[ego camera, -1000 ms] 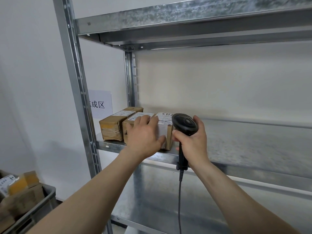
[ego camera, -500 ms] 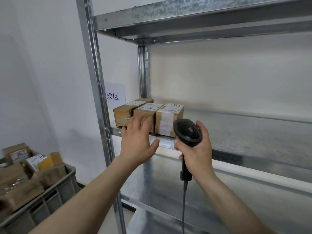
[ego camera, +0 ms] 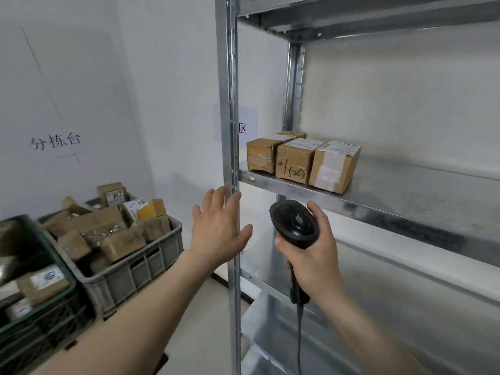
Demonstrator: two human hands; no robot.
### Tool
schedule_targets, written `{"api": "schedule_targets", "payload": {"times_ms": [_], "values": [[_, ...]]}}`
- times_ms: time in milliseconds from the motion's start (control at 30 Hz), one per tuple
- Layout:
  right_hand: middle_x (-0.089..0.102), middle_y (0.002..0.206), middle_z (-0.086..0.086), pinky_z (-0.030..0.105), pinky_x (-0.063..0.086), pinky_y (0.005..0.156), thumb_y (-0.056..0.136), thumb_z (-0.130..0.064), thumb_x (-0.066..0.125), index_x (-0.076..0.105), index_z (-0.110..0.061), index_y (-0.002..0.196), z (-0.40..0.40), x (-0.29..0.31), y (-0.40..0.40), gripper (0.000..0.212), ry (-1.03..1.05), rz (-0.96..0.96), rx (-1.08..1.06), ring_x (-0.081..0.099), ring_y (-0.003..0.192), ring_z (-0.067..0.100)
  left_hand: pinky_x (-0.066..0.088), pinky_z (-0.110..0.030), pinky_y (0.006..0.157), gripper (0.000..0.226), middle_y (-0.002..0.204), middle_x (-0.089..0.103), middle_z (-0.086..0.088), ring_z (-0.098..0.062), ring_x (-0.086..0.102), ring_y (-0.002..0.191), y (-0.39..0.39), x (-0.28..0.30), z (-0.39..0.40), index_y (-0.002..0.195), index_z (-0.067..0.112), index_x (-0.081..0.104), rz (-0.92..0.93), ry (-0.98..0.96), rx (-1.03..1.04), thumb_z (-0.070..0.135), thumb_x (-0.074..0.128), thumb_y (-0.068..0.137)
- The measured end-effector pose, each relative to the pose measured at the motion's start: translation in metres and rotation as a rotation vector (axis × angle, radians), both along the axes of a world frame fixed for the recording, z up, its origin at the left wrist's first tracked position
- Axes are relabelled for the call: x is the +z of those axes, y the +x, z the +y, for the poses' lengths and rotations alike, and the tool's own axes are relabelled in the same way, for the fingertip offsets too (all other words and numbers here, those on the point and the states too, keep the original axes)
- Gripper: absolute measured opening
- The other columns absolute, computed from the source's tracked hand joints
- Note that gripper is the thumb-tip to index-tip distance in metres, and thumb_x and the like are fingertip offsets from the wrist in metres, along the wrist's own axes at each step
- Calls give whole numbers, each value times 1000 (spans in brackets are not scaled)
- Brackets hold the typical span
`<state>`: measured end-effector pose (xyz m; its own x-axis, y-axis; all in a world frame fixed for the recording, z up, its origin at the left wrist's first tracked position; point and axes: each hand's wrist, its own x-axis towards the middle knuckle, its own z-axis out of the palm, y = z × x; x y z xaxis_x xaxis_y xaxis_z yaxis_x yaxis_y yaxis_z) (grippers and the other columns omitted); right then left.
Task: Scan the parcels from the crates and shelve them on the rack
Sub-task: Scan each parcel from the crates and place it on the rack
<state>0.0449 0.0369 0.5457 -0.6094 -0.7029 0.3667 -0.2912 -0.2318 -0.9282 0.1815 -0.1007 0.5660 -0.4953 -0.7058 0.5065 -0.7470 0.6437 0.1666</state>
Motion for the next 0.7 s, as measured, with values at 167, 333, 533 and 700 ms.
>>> {"api": "schedule_targets", "payload": {"times_ms": [167,333,533,700], "values": [[63,117,-26,59,56,94,63,-33,84,40,-44,146,-30,-6,58,94,10,-16,61,69,108,24,35,-58,112,74,159,30,-10,-34,27,147,63,-15,-26,149,22,39,21,30,63,55,59,86],[67,113,-11,57,60,79,74,-10,86,44,-44,142,-79,-15,121,86,13,-20,99,74,91,27,37,-55,107,75,155,36,-12,-35,32,143,140,-32,-70,145,20,47,46,57,113,55,57,79],[66,126,-10,64,53,97,59,-42,86,44,-58,137,-151,-31,217,90,39,-18,142,68,113,30,36,-56,110,69,154,36,-10,-33,29,145,253,-57,-135,142,27,45,-27,109,204,56,57,81],[65,125,-13,65,54,95,58,-45,85,42,-70,127,-203,-48,285,85,58,-22,214,68,112,32,33,-56,114,73,156,33,-8,-32,26,146,340,-74,-174,148,25,42,-69,140,280,55,60,84]]}}
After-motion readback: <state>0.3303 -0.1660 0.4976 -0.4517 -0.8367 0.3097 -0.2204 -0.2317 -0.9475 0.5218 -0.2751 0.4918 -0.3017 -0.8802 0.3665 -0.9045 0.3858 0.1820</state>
